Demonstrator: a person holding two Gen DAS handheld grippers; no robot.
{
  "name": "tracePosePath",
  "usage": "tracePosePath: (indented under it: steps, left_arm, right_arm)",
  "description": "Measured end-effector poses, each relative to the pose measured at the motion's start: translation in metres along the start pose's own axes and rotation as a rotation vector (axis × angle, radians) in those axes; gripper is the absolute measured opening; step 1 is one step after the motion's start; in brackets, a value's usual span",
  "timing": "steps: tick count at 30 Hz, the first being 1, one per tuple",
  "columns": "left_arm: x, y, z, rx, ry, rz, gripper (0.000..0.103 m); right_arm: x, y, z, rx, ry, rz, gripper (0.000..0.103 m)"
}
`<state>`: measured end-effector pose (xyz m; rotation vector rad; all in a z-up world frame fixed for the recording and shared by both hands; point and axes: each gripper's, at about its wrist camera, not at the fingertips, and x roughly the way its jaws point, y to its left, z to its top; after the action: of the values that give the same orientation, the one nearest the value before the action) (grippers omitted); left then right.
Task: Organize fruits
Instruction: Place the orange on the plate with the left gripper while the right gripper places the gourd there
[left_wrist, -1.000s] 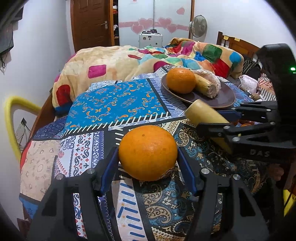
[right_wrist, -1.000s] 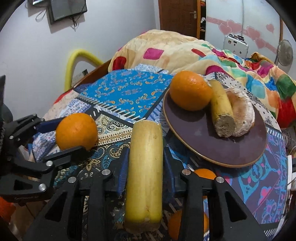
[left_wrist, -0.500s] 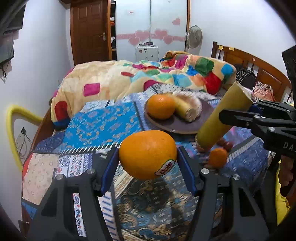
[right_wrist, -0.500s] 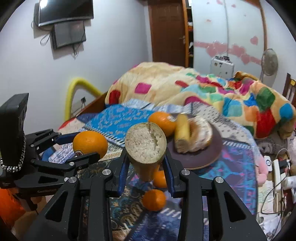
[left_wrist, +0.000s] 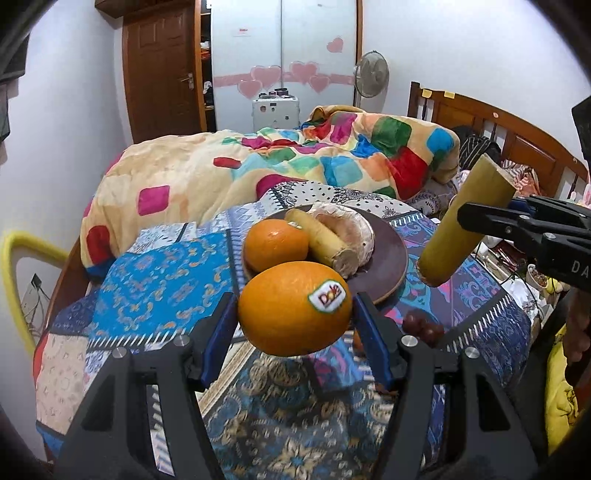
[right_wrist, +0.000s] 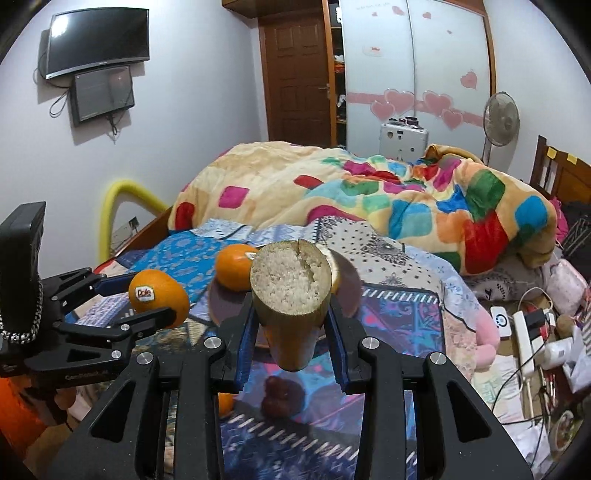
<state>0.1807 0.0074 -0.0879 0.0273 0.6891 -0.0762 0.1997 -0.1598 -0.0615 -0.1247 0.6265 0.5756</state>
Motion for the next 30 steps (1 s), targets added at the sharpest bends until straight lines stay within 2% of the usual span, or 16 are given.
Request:
tracePosePath:
  steps: [9, 17, 20, 22, 23, 25, 30]
  left_arm:
    - [0.039, -0.006, 0.014, 0.029, 0.018, 0.001, 0.063]
    - [0.066, -0.007, 0.02, 0.05, 0.033, -0.01, 0.063]
    - [0.065, -0.011, 0.021, 0.077, 0.013, -0.001, 0.063]
    - [0.062, -0.014, 0.021, 0.103, -0.005, 0.017, 0.068]
    - [0.06, -0.015, 0.022, 0.107, -0.015, 0.022, 0.07]
    - [0.057, -0.014, 0.024, 0.097, -0.022, 0.021, 0.075]
    - [0.046, -0.007, 0.025, 0.053, -0.026, 0.017, 0.075]
  right_arm:
    - [0.036, -0.003, 0.005, -0.037, 0.046, 0.006, 0.032]
    - [0.066, -0.003, 0.013, -0.038, 0.053, 0.006, 0.032]
    - [0.078, -0.009, 0.013, -0.014, 0.077, 0.019, 0.033]
    - [0.083, -0.011, 0.011, -0.001, 0.095, 0.035, 0.033]
    - [0.084, -0.011, 0.011, 0.004, 0.096, 0.038, 0.036]
    - [0.081, -0.012, 0.01, 0.013, 0.091, 0.041, 0.038]
    - [0.065, -0.007, 0.007, -0.008, 0.07, 0.031, 0.038]
